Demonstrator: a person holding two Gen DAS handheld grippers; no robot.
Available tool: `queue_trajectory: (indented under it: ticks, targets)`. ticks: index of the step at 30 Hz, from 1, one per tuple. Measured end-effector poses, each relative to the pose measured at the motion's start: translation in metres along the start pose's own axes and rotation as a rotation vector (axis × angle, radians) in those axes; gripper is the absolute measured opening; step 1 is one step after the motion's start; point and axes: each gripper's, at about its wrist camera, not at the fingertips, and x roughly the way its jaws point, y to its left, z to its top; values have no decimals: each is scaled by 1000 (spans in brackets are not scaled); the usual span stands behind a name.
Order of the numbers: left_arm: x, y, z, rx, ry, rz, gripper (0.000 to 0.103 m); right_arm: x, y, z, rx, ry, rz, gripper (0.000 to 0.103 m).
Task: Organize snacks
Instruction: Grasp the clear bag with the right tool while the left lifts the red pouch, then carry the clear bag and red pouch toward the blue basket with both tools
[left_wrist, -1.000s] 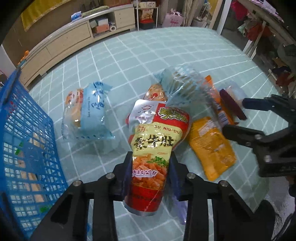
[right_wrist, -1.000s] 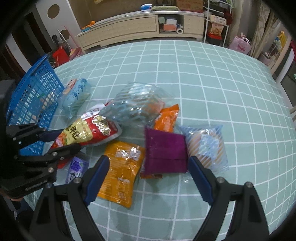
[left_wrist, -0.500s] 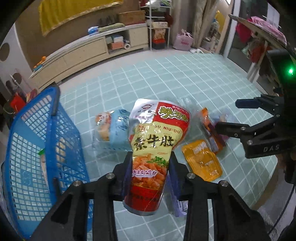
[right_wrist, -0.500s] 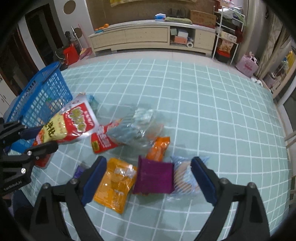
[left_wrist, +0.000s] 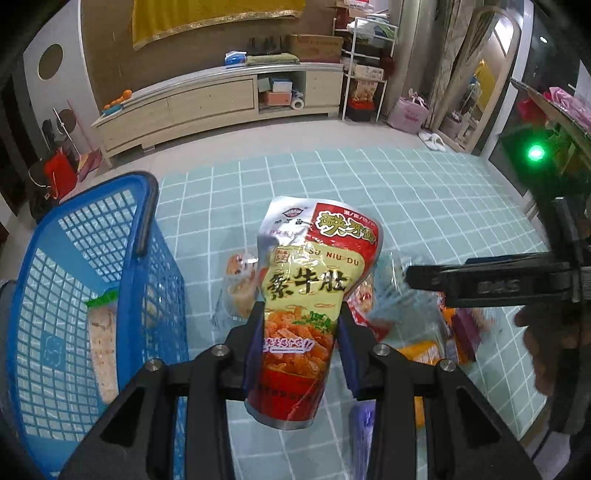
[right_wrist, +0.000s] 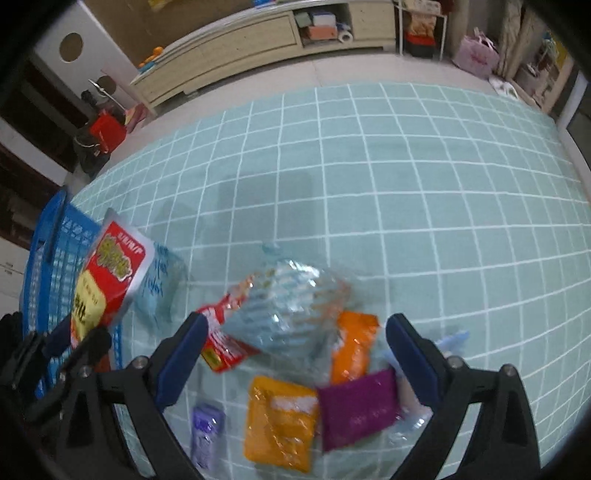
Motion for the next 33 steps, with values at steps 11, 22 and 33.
queue_trajectory:
  ticks: [11, 22, 33]
  targets:
    - [12, -4, 1, 9, 1, 29, 35, 45, 4, 11, 78, 92, -73, 68]
    - [-16, -4, -6, -10, -16, -4, 35, -14, 19, -19, -16, 9, 1, 63]
    - [-84, 7, -24, -27, -79, -28, 35, -96, 55, -54, -102, -90, 6, 62]
